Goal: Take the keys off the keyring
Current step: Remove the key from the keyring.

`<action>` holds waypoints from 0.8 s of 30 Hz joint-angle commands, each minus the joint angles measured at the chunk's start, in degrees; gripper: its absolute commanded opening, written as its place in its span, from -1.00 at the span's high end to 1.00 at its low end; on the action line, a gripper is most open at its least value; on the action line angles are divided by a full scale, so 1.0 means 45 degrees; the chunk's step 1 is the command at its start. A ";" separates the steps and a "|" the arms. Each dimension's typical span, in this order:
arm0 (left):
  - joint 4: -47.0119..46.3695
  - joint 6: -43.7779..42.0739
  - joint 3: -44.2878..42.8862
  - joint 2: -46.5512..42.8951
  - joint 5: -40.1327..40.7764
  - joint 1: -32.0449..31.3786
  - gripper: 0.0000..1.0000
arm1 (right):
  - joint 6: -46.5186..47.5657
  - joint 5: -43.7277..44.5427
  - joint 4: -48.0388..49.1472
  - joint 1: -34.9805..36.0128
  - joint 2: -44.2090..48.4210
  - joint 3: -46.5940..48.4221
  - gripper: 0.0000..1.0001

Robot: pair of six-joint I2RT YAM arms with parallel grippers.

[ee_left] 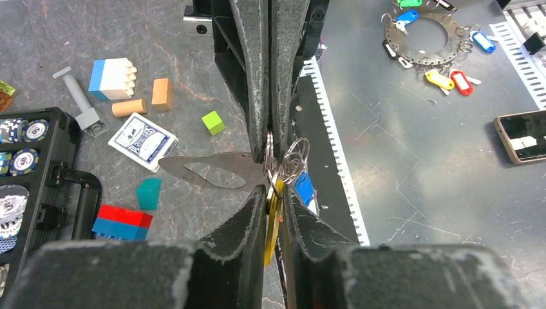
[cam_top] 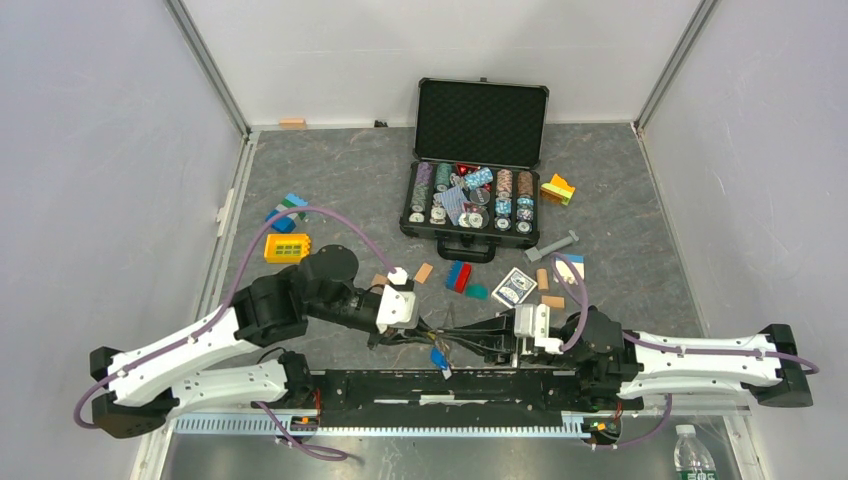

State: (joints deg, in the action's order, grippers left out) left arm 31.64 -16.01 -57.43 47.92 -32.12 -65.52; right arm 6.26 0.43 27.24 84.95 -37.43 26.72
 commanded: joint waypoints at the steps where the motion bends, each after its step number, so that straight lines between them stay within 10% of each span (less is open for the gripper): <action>1: 0.0187 0.0168 -0.0104 0.0207 -0.0292 -0.0056 0.52 | 0.0238 -0.0056 0.1582 -0.0010 0.0403 0.0083 1.00; 7: 0.0683 0.0008 -0.0353 0.0352 -0.0314 -0.0052 0.35 | 0.0288 -0.0056 0.1525 -0.0010 0.0538 0.0021 1.00; 24: 0.0598 -0.0053 -0.0344 -0.0306 0.0094 -0.0066 0.95 | 0.0246 -0.0056 0.1524 -0.0012 0.0578 -0.0059 1.00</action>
State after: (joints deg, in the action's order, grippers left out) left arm 34.63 -16.12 -57.43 48.05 -31.99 -65.52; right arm 6.94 0.21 29.98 84.95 -35.66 26.39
